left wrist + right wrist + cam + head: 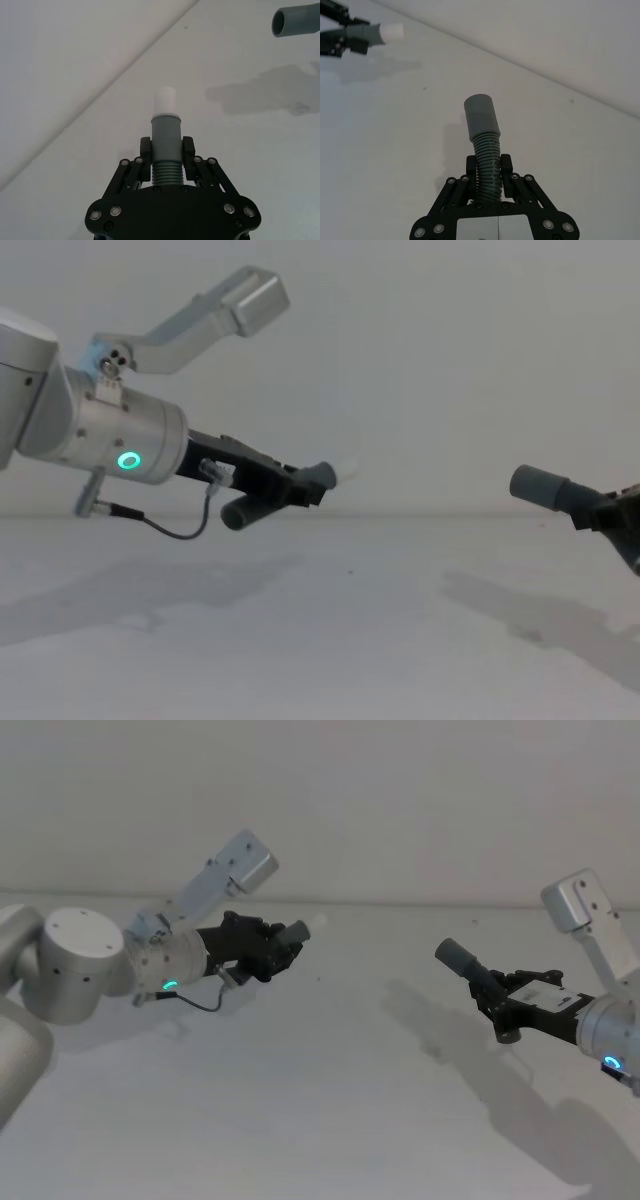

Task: Use both hands to pick up one end of the pipe from the table, align the ends, and insert them.

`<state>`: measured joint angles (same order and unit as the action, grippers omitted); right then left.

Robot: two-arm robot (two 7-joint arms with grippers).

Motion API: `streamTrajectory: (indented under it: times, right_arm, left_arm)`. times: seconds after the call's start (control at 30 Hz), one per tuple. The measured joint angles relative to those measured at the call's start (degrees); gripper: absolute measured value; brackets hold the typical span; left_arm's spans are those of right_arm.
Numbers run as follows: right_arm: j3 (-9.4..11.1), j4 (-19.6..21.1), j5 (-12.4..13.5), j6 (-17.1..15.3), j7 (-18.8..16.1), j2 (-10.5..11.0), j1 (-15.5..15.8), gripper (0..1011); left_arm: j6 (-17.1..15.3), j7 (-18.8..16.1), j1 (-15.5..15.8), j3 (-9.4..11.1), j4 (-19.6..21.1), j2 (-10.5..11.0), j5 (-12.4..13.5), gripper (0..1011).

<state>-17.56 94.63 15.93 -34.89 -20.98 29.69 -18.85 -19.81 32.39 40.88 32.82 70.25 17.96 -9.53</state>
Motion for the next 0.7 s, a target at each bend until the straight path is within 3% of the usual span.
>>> streamTrajectory:
  times: [0.4,0.7]
  right_arm:
    - [-2.8,2.8,-2.68,4.03,-6.9,6.97,-0.33,283]
    - [-5.29,3.49,-4.14,7.34,-11.62,10.35,-1.55,283]
  left_arm:
    - [7.17,8.24,1.75,0.96,0.06,3.84,-1.26,353]
    - [11.38,14.87,3.56,2.36,-1.45,5.41,-2.55,353]
